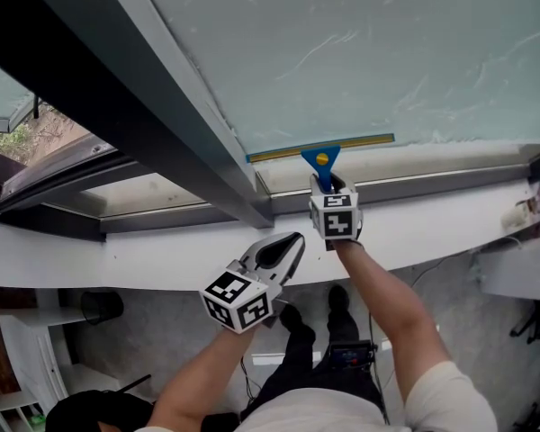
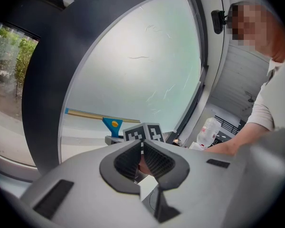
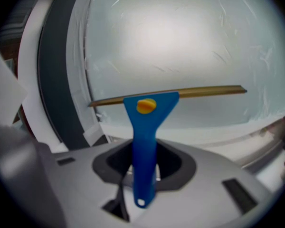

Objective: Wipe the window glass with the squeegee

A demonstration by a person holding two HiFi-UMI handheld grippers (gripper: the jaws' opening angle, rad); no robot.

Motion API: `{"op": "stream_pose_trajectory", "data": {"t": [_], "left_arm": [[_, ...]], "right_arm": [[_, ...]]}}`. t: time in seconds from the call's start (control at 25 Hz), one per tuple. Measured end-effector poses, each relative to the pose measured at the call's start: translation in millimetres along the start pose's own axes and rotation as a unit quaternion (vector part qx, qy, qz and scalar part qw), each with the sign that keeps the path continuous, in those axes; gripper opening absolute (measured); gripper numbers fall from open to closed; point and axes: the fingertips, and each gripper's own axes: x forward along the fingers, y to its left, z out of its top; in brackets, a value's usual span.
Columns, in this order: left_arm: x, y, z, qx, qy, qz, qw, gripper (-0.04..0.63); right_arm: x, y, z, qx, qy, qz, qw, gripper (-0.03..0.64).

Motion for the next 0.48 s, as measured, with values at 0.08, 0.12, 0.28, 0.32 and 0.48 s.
{"op": "stream_pose_trajectory", "data": {"t": [0.08, 0.12, 0.28, 0.32, 0.48], "left_arm": [[1, 1, -3, -0.002, 0.003, 0.0, 1.0, 0.04], [1, 2, -5, -0.003, 0.005, 0.0, 1.0, 0.04], [3, 5, -9, -0.005, 0.009, 0.002, 0.9999, 0.04], [3, 6, -10, -0.006, 0.01, 0.002, 0.9999, 0.04], [4, 8, -14, -0.008, 0.014, 0.002, 0.9999, 0.04]], "right_arm": [[2, -1, -5, -0.002, 0.004, -0.001, 1.0, 0.144], [4, -2, -7, -0.003, 0.006, -0.002, 1.0, 0.144], [9, -4, -18, -0.007, 0.015, -0.004, 1.0, 0.144], [11, -4, -20, -0.007, 0.017, -0.004, 1.0, 0.144], [17, -5, -29, -0.008, 0.026, -0.005, 1.0, 0.144]]}}
